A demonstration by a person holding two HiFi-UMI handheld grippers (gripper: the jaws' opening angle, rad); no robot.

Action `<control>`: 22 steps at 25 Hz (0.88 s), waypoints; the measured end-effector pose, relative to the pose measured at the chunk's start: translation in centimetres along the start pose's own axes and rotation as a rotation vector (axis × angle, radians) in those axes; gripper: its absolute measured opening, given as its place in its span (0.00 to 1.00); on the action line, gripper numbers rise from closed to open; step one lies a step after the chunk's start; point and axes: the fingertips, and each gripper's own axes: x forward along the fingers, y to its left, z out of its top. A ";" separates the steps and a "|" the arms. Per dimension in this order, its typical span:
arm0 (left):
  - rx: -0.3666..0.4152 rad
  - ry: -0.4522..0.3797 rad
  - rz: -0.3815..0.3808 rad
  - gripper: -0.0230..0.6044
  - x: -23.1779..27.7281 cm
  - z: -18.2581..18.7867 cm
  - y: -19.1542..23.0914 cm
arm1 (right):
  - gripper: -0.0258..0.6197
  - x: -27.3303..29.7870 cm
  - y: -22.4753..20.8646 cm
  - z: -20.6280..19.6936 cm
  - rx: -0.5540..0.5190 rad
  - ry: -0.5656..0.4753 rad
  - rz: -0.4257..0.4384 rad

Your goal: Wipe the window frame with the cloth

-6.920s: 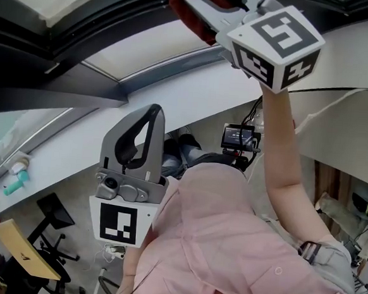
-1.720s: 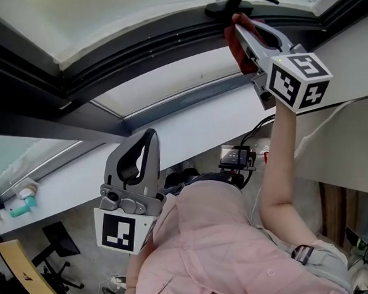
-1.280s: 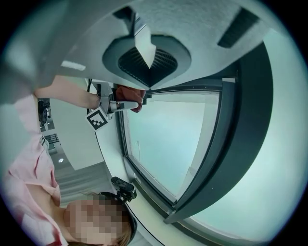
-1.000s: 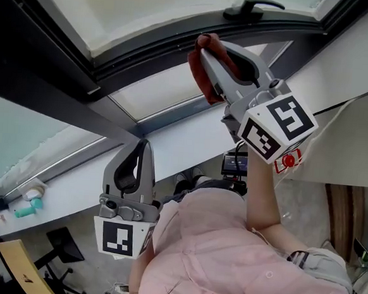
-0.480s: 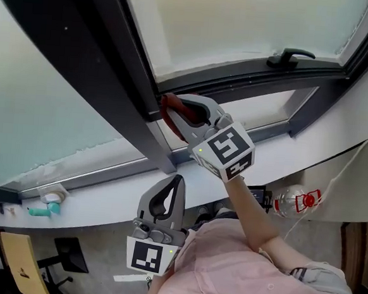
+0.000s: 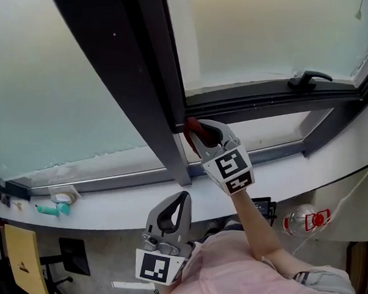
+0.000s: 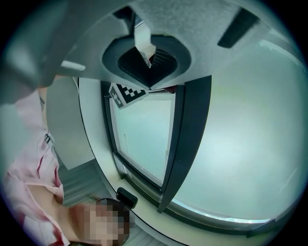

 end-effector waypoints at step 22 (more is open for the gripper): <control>0.034 -0.001 0.012 0.03 1.0 0.6 0.2 | 0.13 2.8 0.1 -2.5 -0.023 0.027 0.013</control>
